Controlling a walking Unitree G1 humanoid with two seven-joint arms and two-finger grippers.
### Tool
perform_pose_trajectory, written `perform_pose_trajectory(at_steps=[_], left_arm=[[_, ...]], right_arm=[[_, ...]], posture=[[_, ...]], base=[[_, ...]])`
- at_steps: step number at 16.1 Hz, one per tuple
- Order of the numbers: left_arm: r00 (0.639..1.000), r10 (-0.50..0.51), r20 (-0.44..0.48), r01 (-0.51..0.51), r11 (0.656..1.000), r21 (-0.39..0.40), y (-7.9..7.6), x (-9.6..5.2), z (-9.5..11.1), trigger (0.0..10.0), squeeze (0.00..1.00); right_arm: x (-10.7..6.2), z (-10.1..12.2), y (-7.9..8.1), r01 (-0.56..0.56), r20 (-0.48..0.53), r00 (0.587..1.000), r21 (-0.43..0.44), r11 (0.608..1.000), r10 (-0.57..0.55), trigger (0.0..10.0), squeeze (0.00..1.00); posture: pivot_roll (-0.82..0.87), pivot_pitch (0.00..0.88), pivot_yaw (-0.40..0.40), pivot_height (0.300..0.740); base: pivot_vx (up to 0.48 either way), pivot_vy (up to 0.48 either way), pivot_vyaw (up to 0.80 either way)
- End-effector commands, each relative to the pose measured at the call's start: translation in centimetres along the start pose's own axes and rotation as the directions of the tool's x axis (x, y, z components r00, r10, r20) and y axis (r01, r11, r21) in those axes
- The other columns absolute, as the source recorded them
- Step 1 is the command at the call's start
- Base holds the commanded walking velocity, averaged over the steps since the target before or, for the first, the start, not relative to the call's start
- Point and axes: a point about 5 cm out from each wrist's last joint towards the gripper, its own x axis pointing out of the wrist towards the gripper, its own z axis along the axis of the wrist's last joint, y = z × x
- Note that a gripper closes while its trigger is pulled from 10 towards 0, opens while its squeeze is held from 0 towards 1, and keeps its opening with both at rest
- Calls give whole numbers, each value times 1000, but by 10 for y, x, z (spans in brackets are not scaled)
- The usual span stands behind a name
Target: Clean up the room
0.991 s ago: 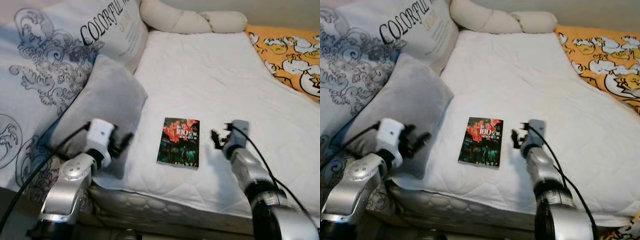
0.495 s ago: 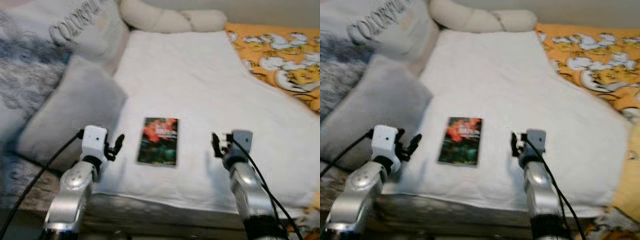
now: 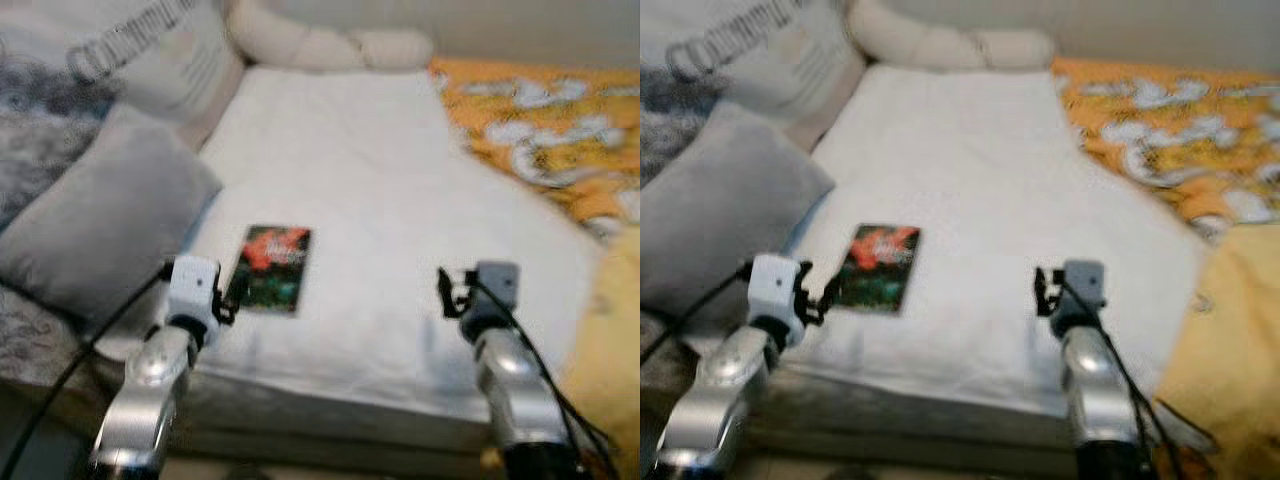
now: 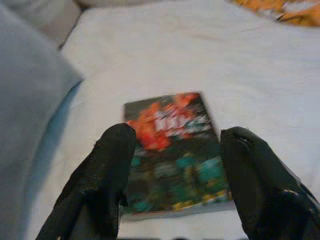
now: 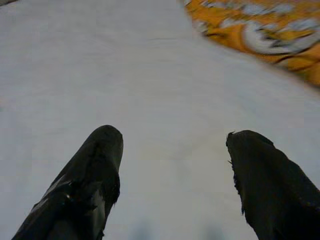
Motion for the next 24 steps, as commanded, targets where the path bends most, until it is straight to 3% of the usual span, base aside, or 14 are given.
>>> perform_pose_trajectory(at_steps=[1,10,11,12,14,18,20,22,24], left_arm=[[1000,15,-15,-15,1000,9,4,0,-4,10000,0],[1000,23,-8,-23,999,26,6,3,-3,10000,0],[1000,12,-17,-12,1000,-12,6,3,-4,10000,0],[1000,11,-19,-12,998,-57,8,2,-4,10000,1000],[1000,13,-18,-14,997,-73,9,2,-3,10000,1000],[998,54,23,-54,998,9,16,5,4,10000,965],[998,50,28,-50,999,-10,17,5,5,10000,976],[999,33,32,-32,999,-34,14,5,5,10000,1000],[999,34,33,-32,999,-36,14,5,5,10000,1000]], right_arm=[[0,2,6,-13,-2,1000,9,1000,13,10000,0],[6,6,18,-49,-13,999,16,999,50,10000,0],[6,7,17,-42,-12,999,-50,998,41,10000,514],[5,8,19,-67,8,998,-68,995,67,10000,1000],[5,10,22,-82,23,996,-25,996,83,10000,1000],[5,10,27,-84,19,996,-14,996,84,10000,1000],[5,10,32,-112,5,994,1,994,112,10000,1000],[4,11,40,-182,13,983,-44,982,182,10000,1000],[5,9,40,-166,-11,986,13,986,166,10000,1000]], posture=[[42,0,-1,740],[60,0,-19,740],[62,0,-20,740],[63,0,-17,740],[63,0,-14,740],[55,0,-3,740],[53,0,-3,740],[56,0,-7,740],[59,0,-9,740]], base=[[0,-382,0],[0,-355,0],[0,0,0],[0,0,0],[0,0,0],[0,0,0],[0,0,0],[133,0,0],[289,0,-644]])
